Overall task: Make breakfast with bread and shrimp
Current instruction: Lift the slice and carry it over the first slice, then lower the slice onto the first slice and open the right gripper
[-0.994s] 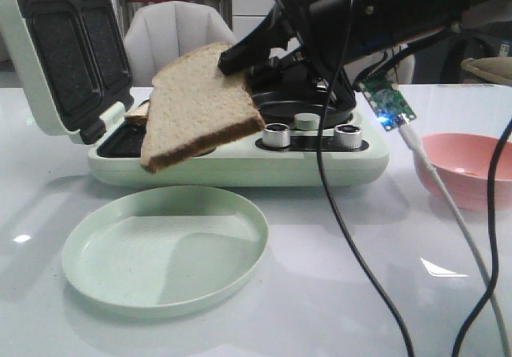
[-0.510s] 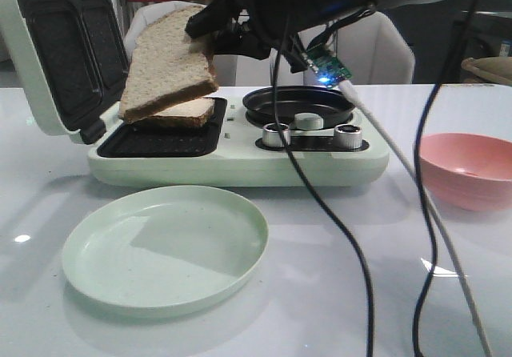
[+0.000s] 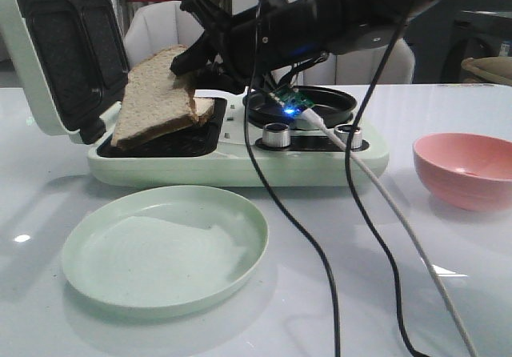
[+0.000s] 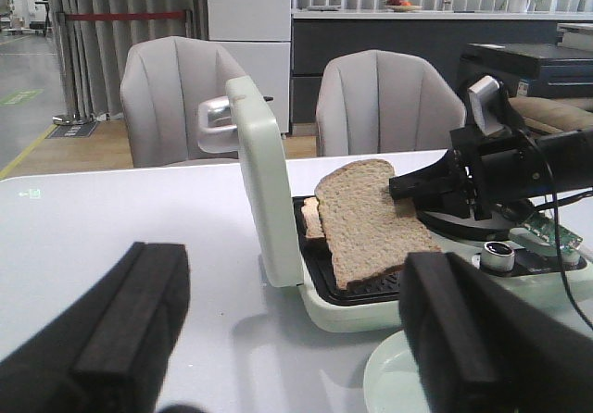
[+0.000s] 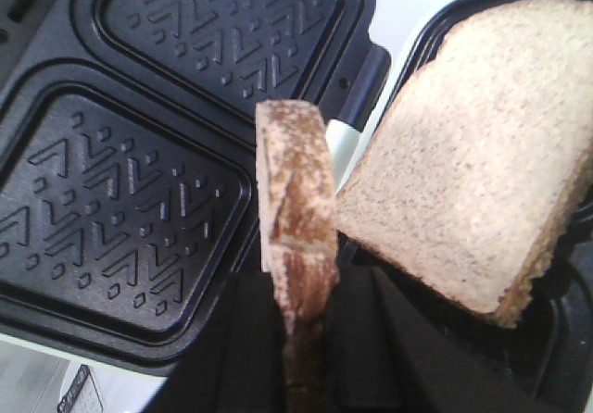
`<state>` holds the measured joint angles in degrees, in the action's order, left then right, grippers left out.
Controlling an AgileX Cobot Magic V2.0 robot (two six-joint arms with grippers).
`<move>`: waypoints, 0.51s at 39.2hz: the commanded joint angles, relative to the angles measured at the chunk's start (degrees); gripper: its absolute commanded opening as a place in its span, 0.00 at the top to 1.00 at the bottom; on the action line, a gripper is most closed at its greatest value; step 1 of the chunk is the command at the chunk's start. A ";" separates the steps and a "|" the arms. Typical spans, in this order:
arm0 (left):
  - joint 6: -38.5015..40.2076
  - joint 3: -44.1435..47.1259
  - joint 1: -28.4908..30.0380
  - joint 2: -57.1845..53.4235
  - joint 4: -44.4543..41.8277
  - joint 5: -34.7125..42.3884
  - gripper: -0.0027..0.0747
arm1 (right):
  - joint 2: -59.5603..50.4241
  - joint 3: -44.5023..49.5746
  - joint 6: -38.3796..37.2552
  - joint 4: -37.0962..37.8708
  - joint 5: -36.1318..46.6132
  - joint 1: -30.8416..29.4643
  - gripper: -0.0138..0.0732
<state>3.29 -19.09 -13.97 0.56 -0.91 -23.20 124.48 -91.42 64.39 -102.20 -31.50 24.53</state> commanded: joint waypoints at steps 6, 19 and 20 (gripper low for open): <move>0.58 -1.46 -0.39 0.63 0.49 4.30 0.28 | -2.56 -2.31 0.31 -2.00 2.83 1.19 0.33; 0.58 -1.46 -0.39 0.63 0.49 4.30 0.28 | -3.56 -2.31 0.31 11.21 8.59 1.26 0.26; 0.58 -1.46 -0.39 0.63 0.49 4.30 0.28 | -4.00 -2.31 0.31 12.75 9.11 1.32 0.26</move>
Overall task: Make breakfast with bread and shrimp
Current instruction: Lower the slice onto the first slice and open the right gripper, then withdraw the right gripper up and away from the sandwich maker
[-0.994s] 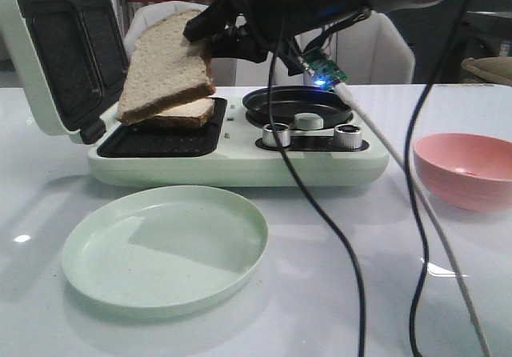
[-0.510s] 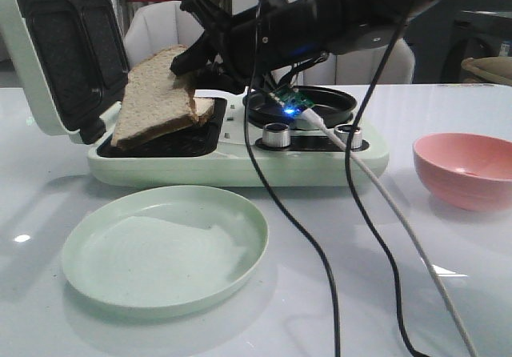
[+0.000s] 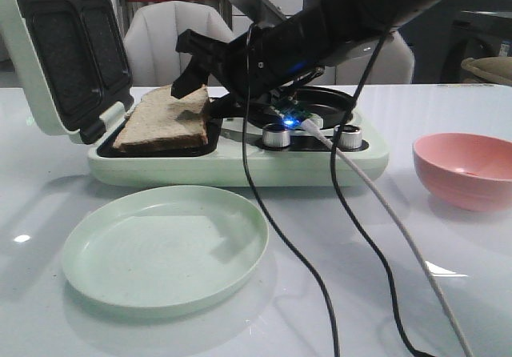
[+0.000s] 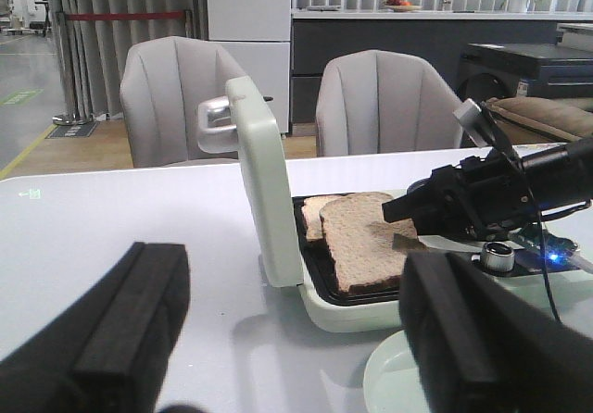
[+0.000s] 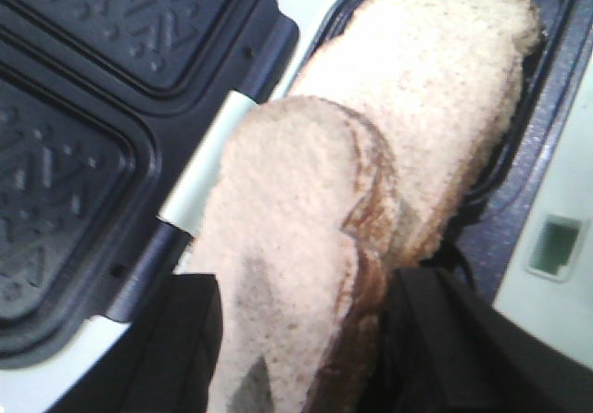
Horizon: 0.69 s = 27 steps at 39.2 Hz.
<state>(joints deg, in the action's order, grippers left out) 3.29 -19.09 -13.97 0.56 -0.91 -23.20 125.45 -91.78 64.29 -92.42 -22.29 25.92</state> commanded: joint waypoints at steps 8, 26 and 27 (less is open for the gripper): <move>0.58 -1.46 -0.39 0.63 0.49 4.30 0.28 | -8.65 -1.95 0.36 11.62 6.03 0.81 0.26; 0.58 -1.46 -0.39 0.63 0.49 4.30 0.28 | -20.49 -1.86 -0.39 29.04 10.86 0.74 0.27; 0.58 -1.46 -0.39 0.63 0.49 4.30 0.28 | -21.10 -1.86 -0.69 29.63 10.65 0.58 0.27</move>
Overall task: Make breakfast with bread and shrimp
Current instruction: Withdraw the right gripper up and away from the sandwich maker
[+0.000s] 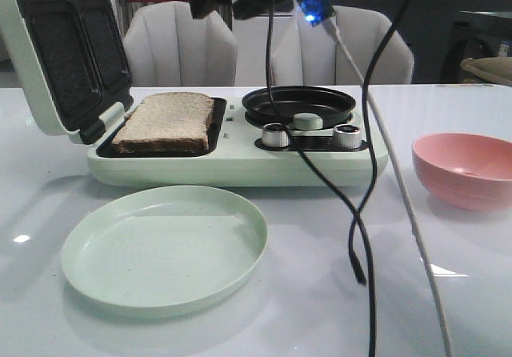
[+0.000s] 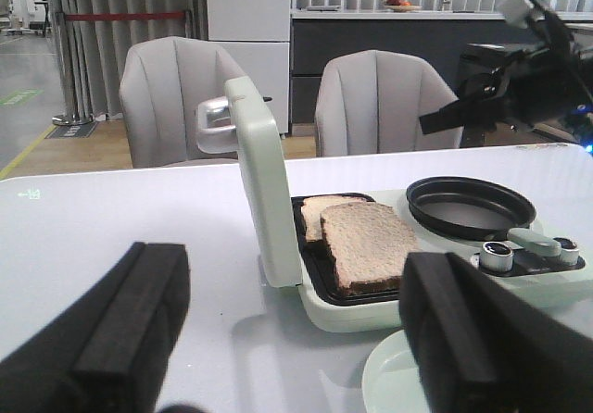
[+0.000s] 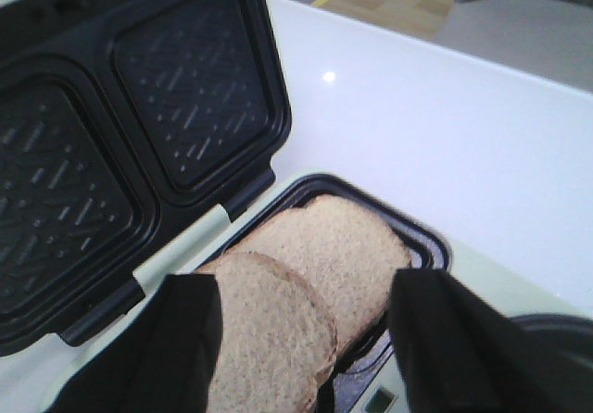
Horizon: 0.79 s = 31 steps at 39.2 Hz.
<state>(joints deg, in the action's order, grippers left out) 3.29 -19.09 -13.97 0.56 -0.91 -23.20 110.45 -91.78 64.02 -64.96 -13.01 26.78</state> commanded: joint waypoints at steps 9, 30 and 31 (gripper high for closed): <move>0.58 -1.46 -0.39 0.63 0.49 4.30 0.28 | -12.36 -1.86 -11.09 12.04 -8.19 -2.84 0.27; 0.58 -1.46 -0.39 0.63 0.49 4.30 0.28 | -29.60 1.48 -57.40 66.92 -24.25 -5.19 0.27; 0.58 -1.46 -0.39 0.63 0.49 4.30 0.28 | -30.79 3.00 -57.40 66.85 -22.88 -5.19 0.27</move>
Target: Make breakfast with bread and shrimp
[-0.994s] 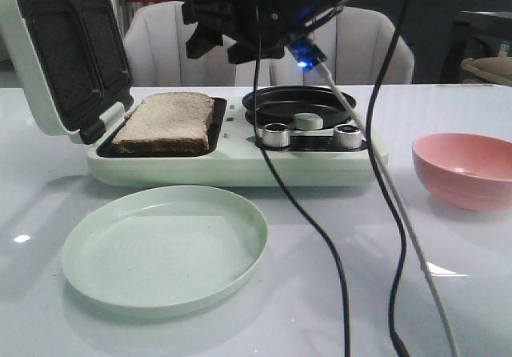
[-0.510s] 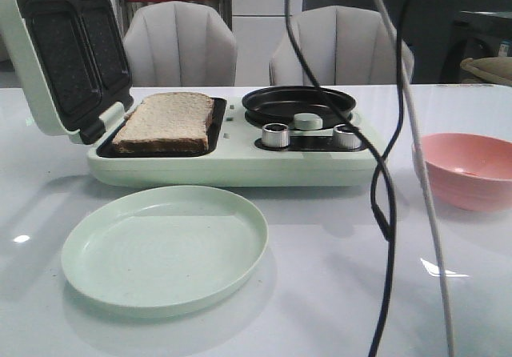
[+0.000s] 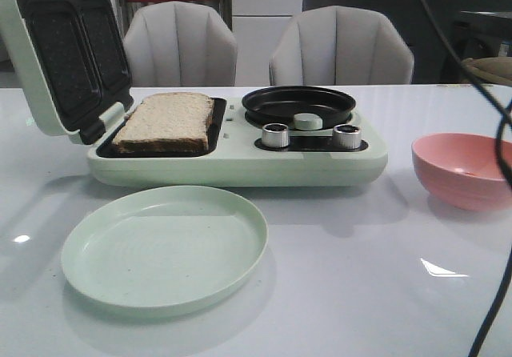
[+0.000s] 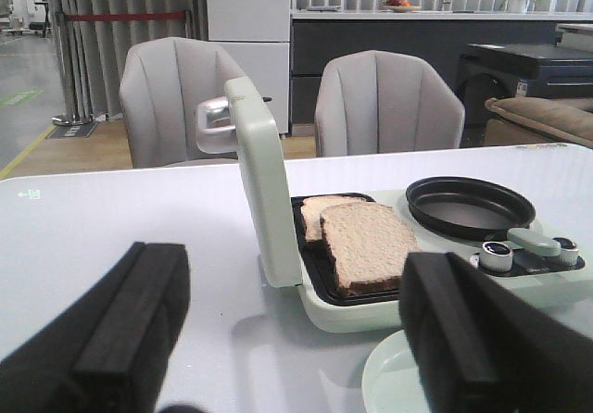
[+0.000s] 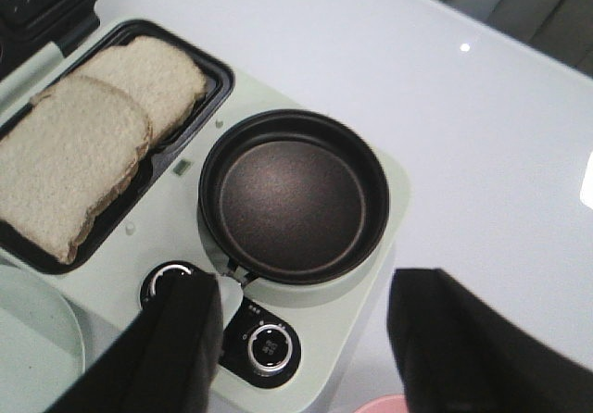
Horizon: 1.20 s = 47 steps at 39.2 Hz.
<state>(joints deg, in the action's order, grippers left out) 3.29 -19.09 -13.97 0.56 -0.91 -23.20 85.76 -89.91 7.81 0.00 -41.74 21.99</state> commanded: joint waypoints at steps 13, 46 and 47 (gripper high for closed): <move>0.58 -1.46 -0.39 0.63 0.49 4.30 0.28 | -25.81 29.37 -2.36 1.70 24.22 -0.40 0.27; 0.58 -1.46 -0.39 0.63 0.49 4.30 0.28 | -63.89 72.97 -2.47 -10.27 50.15 -0.40 0.27; 0.58 -1.46 -0.39 0.63 0.49 4.30 0.28 | -63.83 73.12 -2.47 -10.27 49.85 -0.40 0.27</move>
<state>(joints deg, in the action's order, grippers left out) 3.29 -19.09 -13.97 0.56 -0.91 -23.20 21.95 -16.06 5.15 -10.02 2.64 21.99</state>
